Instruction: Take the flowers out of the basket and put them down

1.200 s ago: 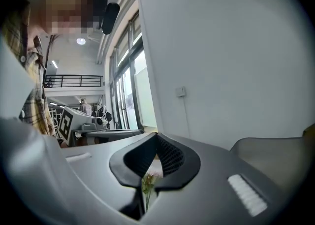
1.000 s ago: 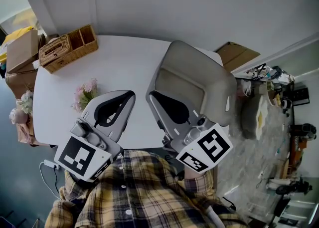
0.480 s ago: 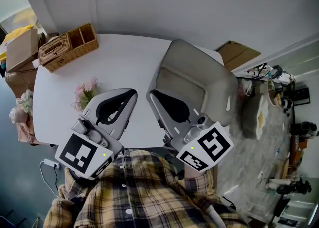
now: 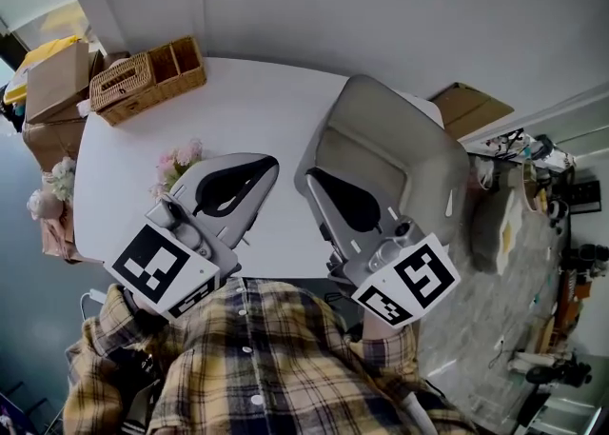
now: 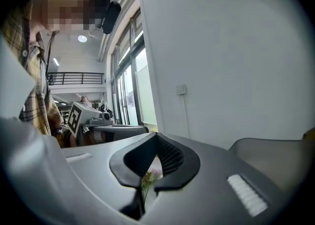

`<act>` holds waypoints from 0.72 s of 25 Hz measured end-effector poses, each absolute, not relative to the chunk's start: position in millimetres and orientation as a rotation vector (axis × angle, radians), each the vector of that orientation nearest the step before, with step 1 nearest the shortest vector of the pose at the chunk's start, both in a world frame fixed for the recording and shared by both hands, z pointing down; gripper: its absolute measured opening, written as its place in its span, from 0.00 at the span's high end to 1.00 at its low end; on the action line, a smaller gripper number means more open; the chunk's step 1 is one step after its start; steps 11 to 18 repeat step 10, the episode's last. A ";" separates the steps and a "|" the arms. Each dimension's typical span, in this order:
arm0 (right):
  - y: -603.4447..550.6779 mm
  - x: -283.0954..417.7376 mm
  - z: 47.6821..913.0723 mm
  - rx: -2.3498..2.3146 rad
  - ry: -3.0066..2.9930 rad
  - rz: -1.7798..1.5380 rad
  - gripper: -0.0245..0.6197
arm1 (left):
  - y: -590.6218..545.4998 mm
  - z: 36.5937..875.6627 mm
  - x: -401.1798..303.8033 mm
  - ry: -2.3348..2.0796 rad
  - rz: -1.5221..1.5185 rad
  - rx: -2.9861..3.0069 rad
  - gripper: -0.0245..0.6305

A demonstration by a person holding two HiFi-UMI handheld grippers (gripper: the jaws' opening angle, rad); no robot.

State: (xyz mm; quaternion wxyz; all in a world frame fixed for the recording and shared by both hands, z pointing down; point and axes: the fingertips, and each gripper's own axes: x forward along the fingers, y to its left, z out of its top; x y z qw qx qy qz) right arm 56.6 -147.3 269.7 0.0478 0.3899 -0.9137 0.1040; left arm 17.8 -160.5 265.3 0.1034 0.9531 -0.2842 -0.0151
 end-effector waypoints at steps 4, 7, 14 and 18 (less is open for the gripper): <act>-146.3 56.7 268.3 1.171 -2.792 0.319 0.95 | -169.1 259.7 3.3 -0.881 -0.045 2.815 0.95; -145.4 63.1 263.9 1.194 -2.786 0.305 0.95 | -173.4 254.8 2.0 -0.862 -0.041 2.830 0.95; -145.4 66.3 261.8 1.216 -2.773 0.290 0.95 | -177.4 251.4 0.1 -0.839 -0.032 2.851 0.95; -145.4 66.3 261.8 1.216 -2.773 0.290 0.95 | -177.4 251.4 0.1 -0.839 -0.032 2.851 0.95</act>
